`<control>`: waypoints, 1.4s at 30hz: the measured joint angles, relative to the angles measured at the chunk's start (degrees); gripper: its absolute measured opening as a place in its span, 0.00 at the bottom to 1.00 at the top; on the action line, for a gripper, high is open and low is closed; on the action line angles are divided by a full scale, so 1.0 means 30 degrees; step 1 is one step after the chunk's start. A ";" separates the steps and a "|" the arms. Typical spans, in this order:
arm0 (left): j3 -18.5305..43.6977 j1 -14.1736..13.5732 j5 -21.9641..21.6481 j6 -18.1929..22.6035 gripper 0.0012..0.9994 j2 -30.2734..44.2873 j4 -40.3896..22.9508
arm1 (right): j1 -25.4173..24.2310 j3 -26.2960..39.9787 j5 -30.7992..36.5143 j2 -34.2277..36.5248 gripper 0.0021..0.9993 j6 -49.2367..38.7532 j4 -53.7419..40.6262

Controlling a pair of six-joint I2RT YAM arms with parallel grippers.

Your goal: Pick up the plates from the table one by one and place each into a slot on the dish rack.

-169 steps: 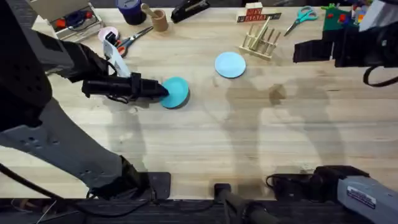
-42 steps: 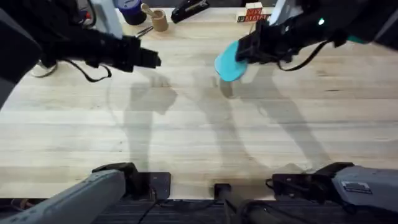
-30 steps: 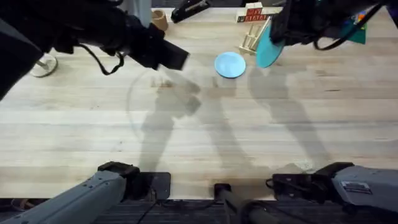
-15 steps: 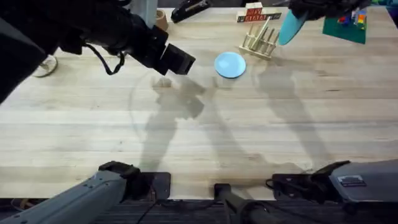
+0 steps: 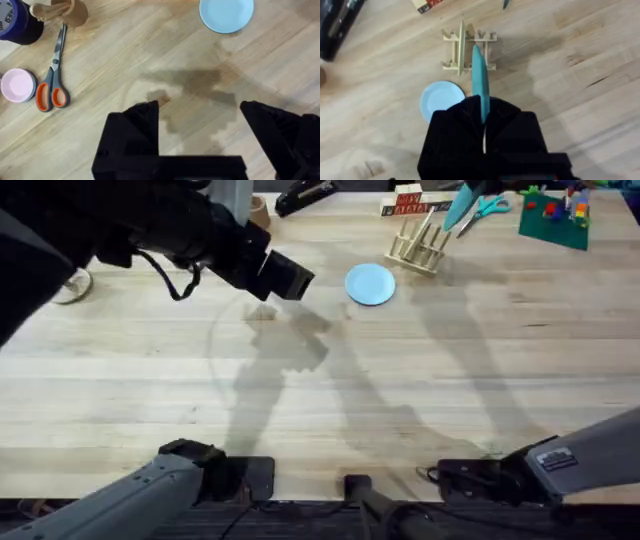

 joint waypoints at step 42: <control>0.0000 0.0000 -0.0058 0.0000 0.99 0.0000 0.0000 | -0.0588 0.0102 -0.0466 0.2109 0.03 0.0645 0.0966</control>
